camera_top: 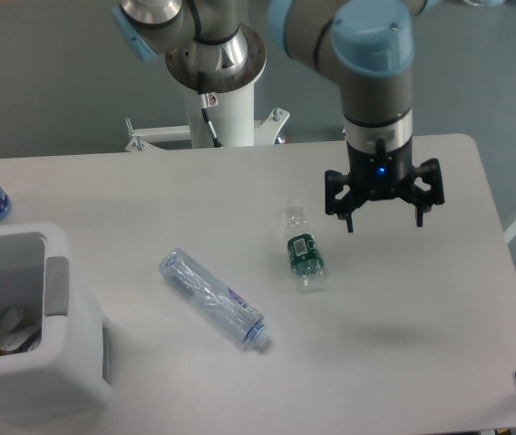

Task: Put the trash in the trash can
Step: 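Move the gripper over the small green-labelled bottle and lower it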

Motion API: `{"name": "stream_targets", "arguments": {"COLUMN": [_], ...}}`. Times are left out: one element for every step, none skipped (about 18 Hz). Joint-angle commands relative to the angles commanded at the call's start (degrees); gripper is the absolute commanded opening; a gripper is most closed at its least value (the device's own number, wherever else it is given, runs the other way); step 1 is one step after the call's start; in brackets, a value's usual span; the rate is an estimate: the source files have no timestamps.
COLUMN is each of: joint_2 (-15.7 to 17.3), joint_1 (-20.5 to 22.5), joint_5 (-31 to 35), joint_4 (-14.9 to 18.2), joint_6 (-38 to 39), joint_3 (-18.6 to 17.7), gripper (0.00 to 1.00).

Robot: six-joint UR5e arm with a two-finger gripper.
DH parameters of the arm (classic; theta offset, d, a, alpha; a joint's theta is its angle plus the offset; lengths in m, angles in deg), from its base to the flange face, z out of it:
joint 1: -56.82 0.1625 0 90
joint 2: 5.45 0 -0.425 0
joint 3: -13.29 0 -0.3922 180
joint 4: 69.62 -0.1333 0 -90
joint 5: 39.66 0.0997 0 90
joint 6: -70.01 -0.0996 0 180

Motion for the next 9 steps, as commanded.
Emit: {"name": "stream_targets", "arguments": {"joint_2": [0.1, 0.0, -0.2, -0.2, -0.2, -0.2, -0.2, -0.2, -0.3], "joint_1": [0.3, 0.2, 0.0, -0.1, -0.1, -0.2, -0.3, -0.3, -0.3], "joint_5": [-0.8, -0.8, -0.6, -0.6, -0.6, -0.6, -0.6, -0.7, -0.8], "joint_4": [-0.4, -0.7, -1.1, -1.1, -1.1, -1.2, -1.2, -1.3, -1.6], "joint_6": [-0.1, -0.1, 0.0, 0.0, 0.1, 0.1, 0.0, 0.0, 0.2], "joint_3": [-1.2, -2.2, -3.5, -4.7, -5.7, -6.9, -8.0, -8.9, -9.3], "gripper": [1.0, 1.0, 1.0, 1.0, 1.0, 1.0, 1.0, 1.0, 1.0]}}
